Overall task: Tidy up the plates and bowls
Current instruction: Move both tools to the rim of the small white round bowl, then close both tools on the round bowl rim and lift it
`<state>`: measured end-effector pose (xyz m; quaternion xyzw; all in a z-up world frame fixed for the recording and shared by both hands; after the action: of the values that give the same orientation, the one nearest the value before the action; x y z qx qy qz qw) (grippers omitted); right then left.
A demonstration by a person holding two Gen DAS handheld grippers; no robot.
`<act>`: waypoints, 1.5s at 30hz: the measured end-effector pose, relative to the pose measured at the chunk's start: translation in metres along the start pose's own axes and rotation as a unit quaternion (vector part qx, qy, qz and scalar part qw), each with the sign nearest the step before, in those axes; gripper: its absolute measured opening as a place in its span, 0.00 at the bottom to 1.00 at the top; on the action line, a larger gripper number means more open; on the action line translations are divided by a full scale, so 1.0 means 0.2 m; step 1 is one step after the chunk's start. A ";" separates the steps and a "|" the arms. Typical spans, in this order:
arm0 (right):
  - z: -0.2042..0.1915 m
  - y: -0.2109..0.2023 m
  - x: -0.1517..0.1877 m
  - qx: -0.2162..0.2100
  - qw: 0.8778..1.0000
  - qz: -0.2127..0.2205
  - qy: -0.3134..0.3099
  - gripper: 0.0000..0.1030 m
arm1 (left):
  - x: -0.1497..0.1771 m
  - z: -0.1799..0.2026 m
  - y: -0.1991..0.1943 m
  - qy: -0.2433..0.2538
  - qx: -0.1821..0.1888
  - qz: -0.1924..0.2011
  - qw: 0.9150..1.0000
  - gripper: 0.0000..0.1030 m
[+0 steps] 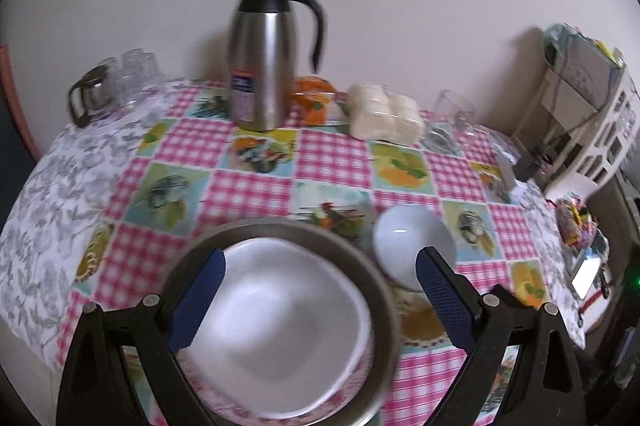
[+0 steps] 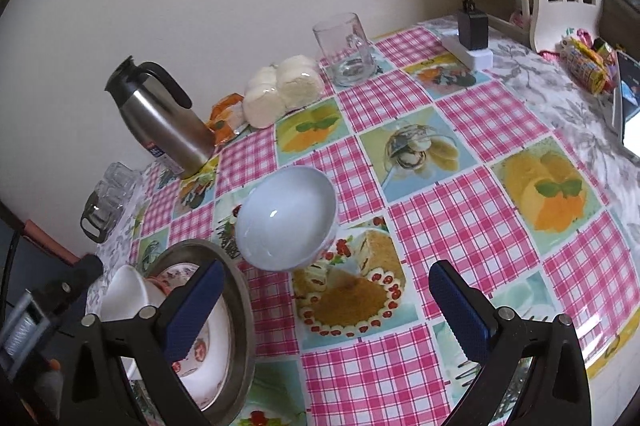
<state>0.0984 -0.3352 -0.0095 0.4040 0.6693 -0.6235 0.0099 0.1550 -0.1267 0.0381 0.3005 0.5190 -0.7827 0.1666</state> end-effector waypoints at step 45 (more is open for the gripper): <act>0.06 0.45 -0.01 -0.016 0.999 -0.036 0.009 0.82 | 0.04 0.19 0.88 0.047 -0.091 -0.238 0.966 0.76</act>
<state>0.1439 -0.3551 -0.0860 0.3851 0.6934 -0.6089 -0.0121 0.2381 -0.2326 -0.0817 0.1884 0.6517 -0.7344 -0.0225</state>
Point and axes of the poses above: each gripper's, at about its wrist camera, not at the fingertips, and y roughly the way its jaws point, z to its right, x to its underside, the point moved 8 cm from there along y, roughly the way its jaws point, and after that the axes turned 9 degrees about x, right-handed, at the moved point
